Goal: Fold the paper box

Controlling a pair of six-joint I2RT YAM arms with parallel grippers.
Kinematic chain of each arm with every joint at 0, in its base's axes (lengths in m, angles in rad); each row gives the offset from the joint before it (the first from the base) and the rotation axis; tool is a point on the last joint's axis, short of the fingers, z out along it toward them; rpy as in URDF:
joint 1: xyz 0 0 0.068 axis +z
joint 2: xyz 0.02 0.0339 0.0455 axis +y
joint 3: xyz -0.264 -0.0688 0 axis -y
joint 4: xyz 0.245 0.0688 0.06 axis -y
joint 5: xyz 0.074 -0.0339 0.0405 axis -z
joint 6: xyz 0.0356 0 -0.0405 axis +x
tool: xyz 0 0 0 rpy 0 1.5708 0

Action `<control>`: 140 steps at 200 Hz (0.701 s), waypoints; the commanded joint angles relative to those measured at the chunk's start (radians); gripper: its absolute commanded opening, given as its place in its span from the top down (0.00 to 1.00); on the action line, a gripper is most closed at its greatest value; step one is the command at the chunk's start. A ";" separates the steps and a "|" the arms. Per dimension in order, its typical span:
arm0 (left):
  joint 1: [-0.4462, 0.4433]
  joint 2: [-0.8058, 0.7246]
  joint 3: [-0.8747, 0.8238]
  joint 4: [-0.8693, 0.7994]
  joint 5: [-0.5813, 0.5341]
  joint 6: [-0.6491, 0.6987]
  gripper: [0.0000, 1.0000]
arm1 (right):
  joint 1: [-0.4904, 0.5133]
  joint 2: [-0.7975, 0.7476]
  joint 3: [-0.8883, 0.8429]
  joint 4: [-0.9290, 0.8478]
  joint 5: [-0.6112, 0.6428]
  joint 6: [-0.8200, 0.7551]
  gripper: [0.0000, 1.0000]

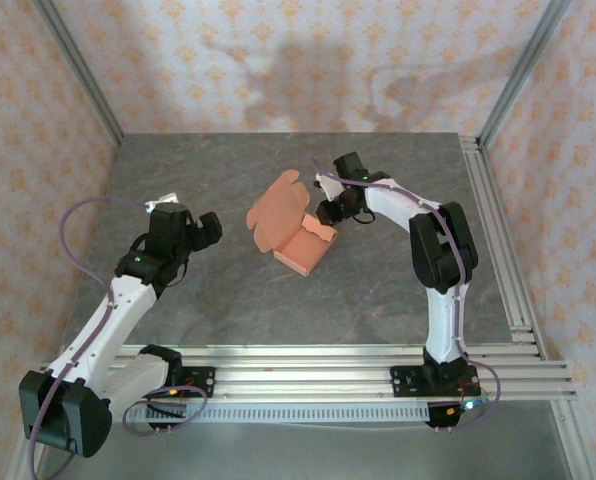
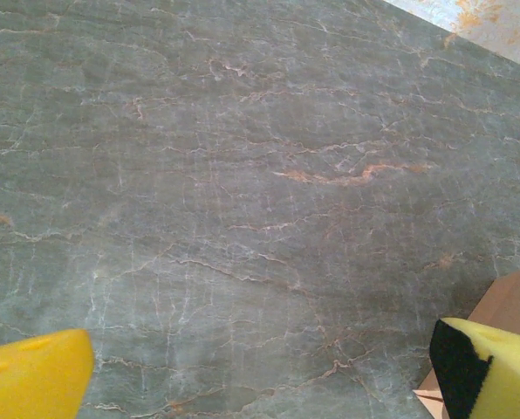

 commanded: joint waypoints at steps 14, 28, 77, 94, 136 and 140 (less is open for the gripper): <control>0.012 0.007 -0.015 0.009 0.007 0.009 0.00 | 0.009 -0.022 -0.023 -0.035 -0.024 -0.025 0.79; 0.012 0.011 -0.016 0.012 0.008 0.009 0.00 | 0.019 -0.024 -0.029 -0.039 -0.015 -0.032 0.78; 0.012 0.016 -0.013 0.011 0.011 0.014 0.00 | -0.001 -0.063 -0.047 -0.011 -0.051 0.026 0.78; 0.012 0.017 -0.014 0.015 0.011 0.014 0.00 | -0.013 -0.072 -0.054 0.011 -0.087 0.045 0.77; 0.012 0.017 -0.016 0.012 0.014 0.017 0.00 | -0.040 -0.050 -0.049 0.039 -0.169 0.088 0.72; 0.012 0.017 -0.015 0.011 0.014 0.018 0.00 | -0.043 -0.048 -0.048 0.040 -0.180 0.092 0.72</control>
